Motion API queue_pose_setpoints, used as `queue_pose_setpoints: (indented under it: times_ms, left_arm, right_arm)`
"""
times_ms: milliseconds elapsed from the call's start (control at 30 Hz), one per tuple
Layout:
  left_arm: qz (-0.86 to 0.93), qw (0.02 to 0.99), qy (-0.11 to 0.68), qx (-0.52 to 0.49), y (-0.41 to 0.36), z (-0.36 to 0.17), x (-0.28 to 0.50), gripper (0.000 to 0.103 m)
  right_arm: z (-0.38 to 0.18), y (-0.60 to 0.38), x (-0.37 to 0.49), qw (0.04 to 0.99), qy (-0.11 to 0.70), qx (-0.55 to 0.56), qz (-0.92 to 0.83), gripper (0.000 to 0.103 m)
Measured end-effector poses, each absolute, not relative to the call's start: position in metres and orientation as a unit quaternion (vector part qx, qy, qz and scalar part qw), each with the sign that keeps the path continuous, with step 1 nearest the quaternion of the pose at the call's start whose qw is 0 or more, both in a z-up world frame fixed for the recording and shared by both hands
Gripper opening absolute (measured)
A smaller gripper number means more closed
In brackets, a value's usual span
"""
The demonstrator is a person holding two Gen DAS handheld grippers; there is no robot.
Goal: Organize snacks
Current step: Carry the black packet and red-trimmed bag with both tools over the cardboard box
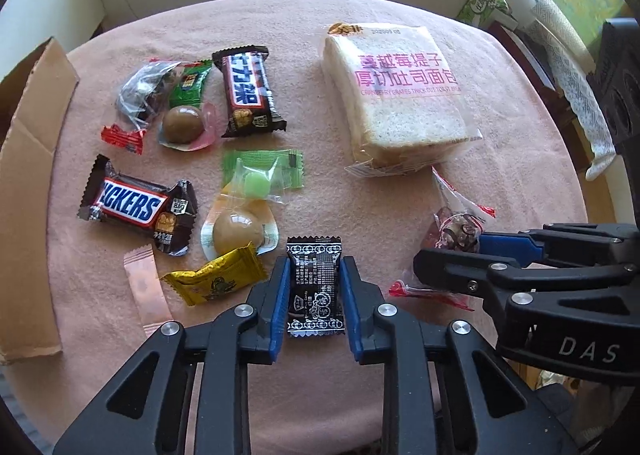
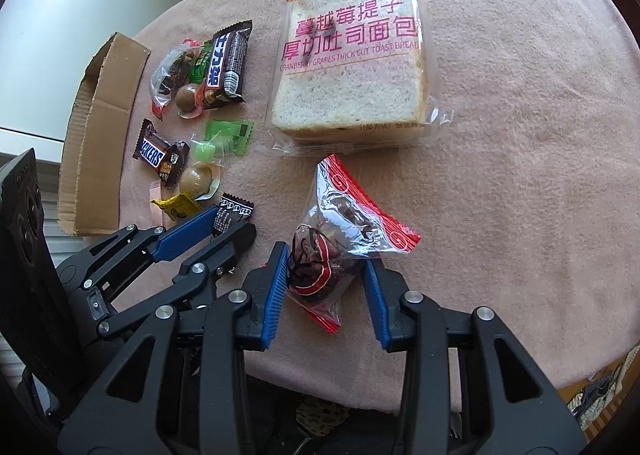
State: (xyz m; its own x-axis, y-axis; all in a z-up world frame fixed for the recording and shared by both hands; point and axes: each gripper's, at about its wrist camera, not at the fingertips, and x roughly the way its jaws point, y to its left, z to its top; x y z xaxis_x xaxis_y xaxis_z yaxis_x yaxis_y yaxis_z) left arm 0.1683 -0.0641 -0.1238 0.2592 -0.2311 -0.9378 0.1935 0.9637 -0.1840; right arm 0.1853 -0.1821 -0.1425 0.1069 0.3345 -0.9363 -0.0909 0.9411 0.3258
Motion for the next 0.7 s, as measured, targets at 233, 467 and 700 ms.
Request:
queue_pose_setpoints:
  times_ms: [233, 467, 700]
  left_arm:
    - [-0.129, 0.797, 0.59, -0.026, -0.054, -0.116, 0.164, 0.023]
    - [-0.13, 0.809, 0.572, -0.034, -0.052, -0.093, 0.161, 0.023]
    - [-0.113, 0.825, 0.552, -0.052, -0.026, -0.071, 0.162, 0.023]
  right_arm:
    - [-0.135, -0.176, 0.184, 0.743, 0.646, 0.079, 0.153, 0.038]
    - [-0.122, -0.171, 0.182, 0.747, 0.64, 0.076, 0.164, 0.038]
    - [-0.094, -0.156, 0.185, 0.759, 0.621, 0.064, 0.184, 0.038]
